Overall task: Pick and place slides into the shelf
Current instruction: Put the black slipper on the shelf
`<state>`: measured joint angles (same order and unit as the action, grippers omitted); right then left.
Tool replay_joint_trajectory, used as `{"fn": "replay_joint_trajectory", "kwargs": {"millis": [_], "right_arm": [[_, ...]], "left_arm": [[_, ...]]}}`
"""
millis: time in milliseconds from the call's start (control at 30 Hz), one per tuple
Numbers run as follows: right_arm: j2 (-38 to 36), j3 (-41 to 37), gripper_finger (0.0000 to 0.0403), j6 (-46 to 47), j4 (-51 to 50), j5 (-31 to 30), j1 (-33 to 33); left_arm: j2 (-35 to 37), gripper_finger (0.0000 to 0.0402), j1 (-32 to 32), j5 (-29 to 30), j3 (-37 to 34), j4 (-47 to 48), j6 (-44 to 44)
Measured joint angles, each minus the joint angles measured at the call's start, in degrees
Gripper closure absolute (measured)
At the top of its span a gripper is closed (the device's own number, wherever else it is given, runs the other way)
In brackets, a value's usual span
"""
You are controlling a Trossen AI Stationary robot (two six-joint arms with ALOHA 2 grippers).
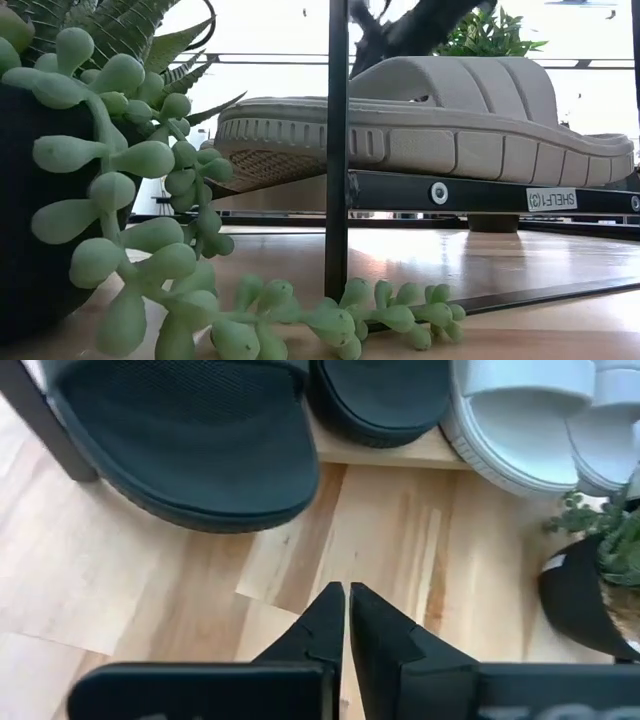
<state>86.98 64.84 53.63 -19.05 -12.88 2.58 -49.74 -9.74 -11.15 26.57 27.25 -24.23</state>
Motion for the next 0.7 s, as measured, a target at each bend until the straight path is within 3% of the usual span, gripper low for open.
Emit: {"fn": "replay_joint_trajectory", "kwargs": {"millis": [400,700], "right_arm": [[0.88,0.0,0.0273,1.66,0.06,1.23,1.91],[0.88,0.0,0.0273,1.86,0.35,1.09,1.82]], "left_arm": [[-1.06,0.04,0.0,6.2,0.0,5.36,1.47],[-8.98,0.0401,0.0,6.67,0.0,-2.65,1.71]]}}
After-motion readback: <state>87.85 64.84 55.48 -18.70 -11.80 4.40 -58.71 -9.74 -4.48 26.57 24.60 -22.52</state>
